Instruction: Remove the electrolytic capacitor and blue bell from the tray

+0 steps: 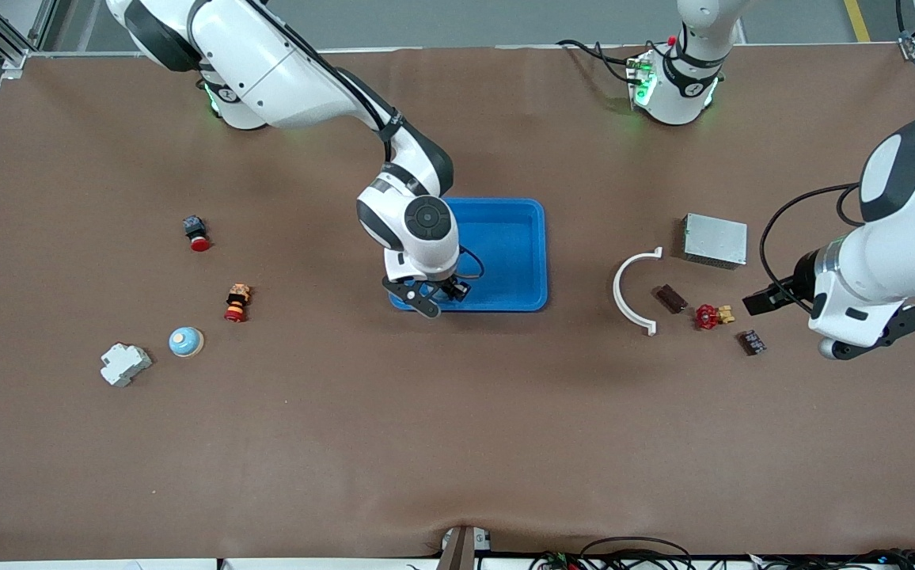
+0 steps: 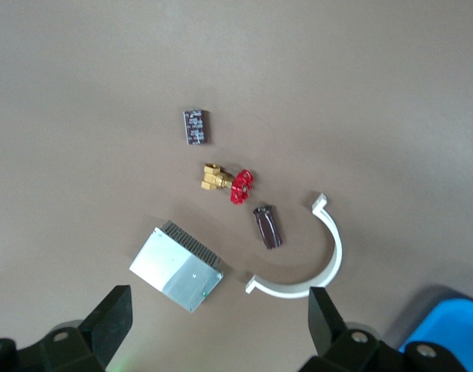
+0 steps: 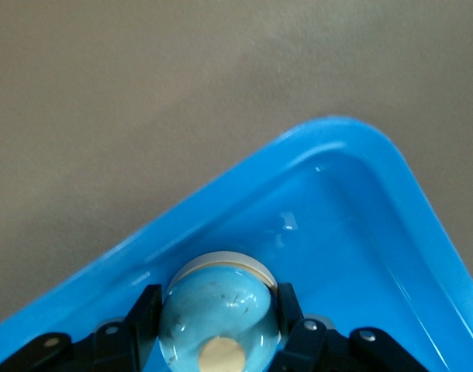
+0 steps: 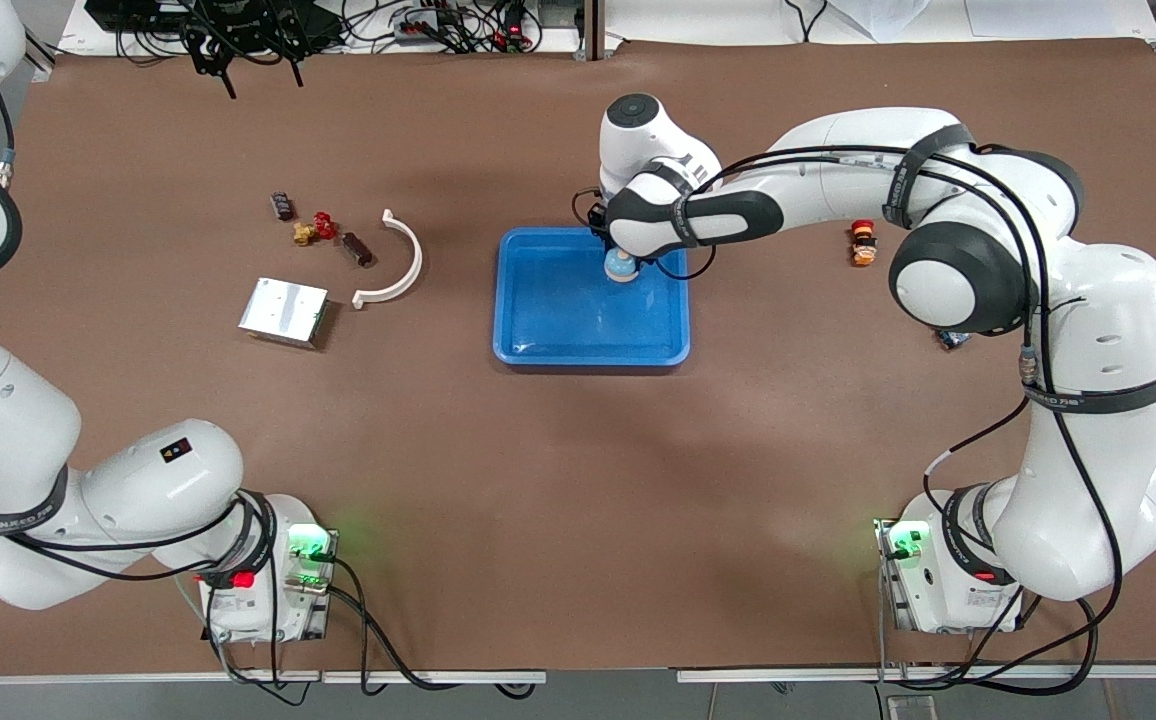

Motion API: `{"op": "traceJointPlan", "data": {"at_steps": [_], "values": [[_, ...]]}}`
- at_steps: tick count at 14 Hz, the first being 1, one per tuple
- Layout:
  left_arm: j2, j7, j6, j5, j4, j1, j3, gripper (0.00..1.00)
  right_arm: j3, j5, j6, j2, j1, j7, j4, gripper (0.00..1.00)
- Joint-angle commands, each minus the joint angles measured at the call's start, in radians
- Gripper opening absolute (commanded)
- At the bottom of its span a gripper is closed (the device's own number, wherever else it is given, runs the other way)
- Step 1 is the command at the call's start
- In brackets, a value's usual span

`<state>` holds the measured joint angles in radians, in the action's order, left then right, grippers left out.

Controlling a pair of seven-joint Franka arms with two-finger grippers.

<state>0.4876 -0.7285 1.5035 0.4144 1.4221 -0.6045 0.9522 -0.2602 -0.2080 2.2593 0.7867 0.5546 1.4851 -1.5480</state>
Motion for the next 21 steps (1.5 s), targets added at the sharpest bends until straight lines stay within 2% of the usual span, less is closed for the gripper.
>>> {"op": "traceJointPlan", "data": {"at_steps": [1,4,6,8,10,15,17,18,21], "values": [[-0.02,0.024,-0.071,-0.014,-0.046,-0.006,0.03,1.0,-0.031,-0.004,-0.081,-0.055,0.008,0.067,0.009,0.0],[-0.055,0.03,-0.083,-0.008,-0.046,-0.006,0.049,1.0,-0.076,0.062,-0.194,-0.159,-0.027,0.035,0.011,0.0],[-0.089,0.064,-0.083,-0.008,-0.046,-0.006,0.051,1.0,-0.093,0.081,-0.292,-0.242,-0.076,-0.113,0.006,0.0],[-0.144,0.125,-0.085,-0.017,-0.045,-0.011,0.048,1.0,-0.094,0.09,-0.364,-0.317,-0.178,-0.307,-0.01,0.0],[-0.176,0.133,-0.086,-0.019,-0.04,-0.008,0.051,1.0,-0.093,0.091,-0.376,-0.365,-0.312,-0.524,-0.04,0.0],[-0.263,0.138,-0.092,-0.094,-0.035,0.002,0.054,1.0,-0.087,0.084,-0.307,-0.356,-0.655,-1.076,-0.041,0.0],[-0.29,0.142,-0.1,-0.129,-0.035,0.008,0.045,1.0,-0.085,0.076,-0.262,-0.319,-0.758,-1.253,-0.032,0.0],[-0.312,0.144,-0.101,-0.149,-0.035,0.035,0.016,1.0,-0.082,0.07,-0.23,-0.296,-0.791,-1.316,-0.032,0.0],[-0.397,0.143,-0.101,-0.282,-0.017,0.185,-0.163,1.0,-0.079,0.004,-0.132,-0.224,-0.876,-1.42,-0.032,0.0]]}}
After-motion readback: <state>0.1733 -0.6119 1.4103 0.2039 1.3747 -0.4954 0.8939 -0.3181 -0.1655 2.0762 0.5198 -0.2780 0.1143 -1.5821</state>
